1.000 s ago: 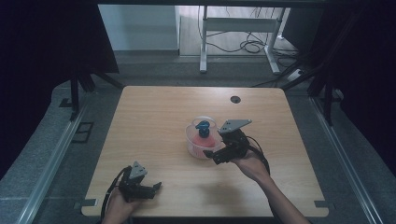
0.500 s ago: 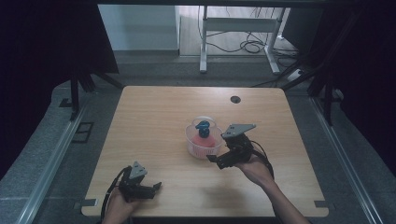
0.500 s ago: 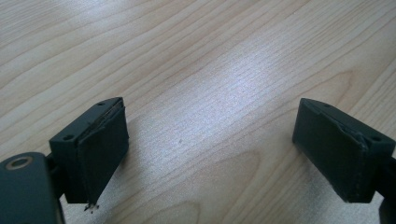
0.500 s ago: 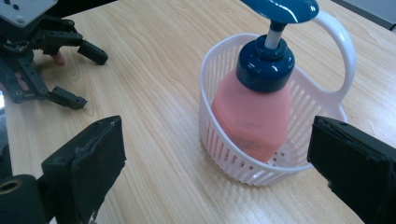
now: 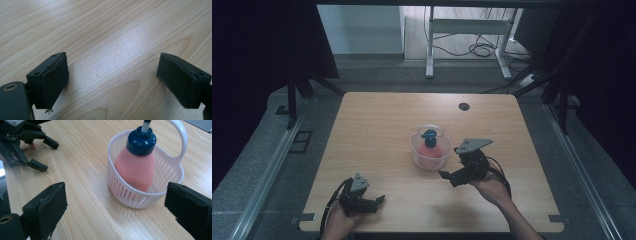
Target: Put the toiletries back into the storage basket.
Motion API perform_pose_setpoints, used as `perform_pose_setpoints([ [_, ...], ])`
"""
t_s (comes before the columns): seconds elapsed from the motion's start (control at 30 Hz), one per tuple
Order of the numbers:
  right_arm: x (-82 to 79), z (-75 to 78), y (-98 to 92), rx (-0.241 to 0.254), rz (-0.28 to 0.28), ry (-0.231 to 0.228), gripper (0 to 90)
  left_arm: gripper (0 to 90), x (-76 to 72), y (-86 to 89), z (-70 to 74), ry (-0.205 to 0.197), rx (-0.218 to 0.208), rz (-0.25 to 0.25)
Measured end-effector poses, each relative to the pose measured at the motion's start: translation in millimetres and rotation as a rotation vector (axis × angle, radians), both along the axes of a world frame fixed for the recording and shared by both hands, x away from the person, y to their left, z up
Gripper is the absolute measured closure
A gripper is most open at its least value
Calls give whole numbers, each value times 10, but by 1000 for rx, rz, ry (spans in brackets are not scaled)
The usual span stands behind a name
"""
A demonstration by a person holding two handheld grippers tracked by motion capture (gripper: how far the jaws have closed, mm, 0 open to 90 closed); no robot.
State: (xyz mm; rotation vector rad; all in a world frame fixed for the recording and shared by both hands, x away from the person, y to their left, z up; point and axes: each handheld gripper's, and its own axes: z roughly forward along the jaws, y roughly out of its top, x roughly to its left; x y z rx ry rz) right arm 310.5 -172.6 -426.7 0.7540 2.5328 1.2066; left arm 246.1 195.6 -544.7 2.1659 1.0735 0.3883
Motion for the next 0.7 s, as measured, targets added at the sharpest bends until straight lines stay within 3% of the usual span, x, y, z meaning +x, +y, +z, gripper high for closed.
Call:
perform_pose_setpoints([
  [0.7, -191, -125, -222, -14, -26, -1, 40, 103, 0, -1, -1, -1, 1, 2],
])
